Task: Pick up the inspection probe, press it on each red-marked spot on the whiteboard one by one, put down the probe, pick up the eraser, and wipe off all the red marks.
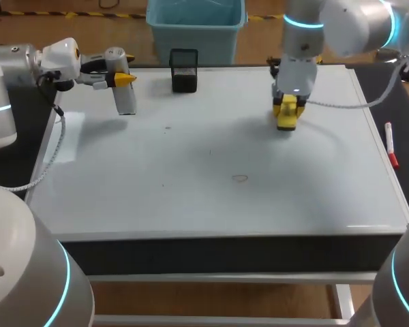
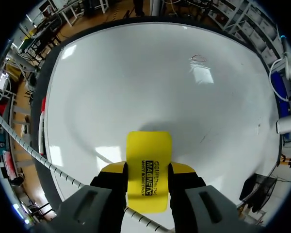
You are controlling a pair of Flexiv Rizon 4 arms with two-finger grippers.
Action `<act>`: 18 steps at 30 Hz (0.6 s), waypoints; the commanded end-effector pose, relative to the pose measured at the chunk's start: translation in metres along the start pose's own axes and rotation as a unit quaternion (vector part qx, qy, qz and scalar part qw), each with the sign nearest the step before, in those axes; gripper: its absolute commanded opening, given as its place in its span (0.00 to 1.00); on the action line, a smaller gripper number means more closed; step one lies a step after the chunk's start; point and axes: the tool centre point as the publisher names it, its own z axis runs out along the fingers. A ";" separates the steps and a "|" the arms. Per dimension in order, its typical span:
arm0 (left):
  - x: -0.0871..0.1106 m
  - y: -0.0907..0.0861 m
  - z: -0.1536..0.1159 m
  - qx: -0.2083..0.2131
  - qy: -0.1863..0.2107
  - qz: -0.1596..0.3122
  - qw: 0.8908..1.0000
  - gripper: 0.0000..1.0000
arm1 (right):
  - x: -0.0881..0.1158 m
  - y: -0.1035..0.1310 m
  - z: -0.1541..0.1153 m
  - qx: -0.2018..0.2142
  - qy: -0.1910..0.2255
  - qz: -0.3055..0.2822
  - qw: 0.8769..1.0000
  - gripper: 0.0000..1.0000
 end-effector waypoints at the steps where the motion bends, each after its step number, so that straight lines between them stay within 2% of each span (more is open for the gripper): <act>1: 0.001 -0.002 0.000 -0.001 -0.001 0.001 1.000 0.00 | 0.028 -0.001 -0.018 0.012 -0.003 0.009 1.000 0.00; 5: 0.001 -0.002 0.000 -0.001 -0.001 0.001 1.000 0.00 | 0.048 -0.015 -0.022 0.013 0.000 0.025 1.000 0.00; 18: 0.001 -0.002 0.000 -0.001 -0.001 0.001 1.000 0.00 | 0.082 -0.028 -0.023 0.005 0.000 0.053 0.999 0.00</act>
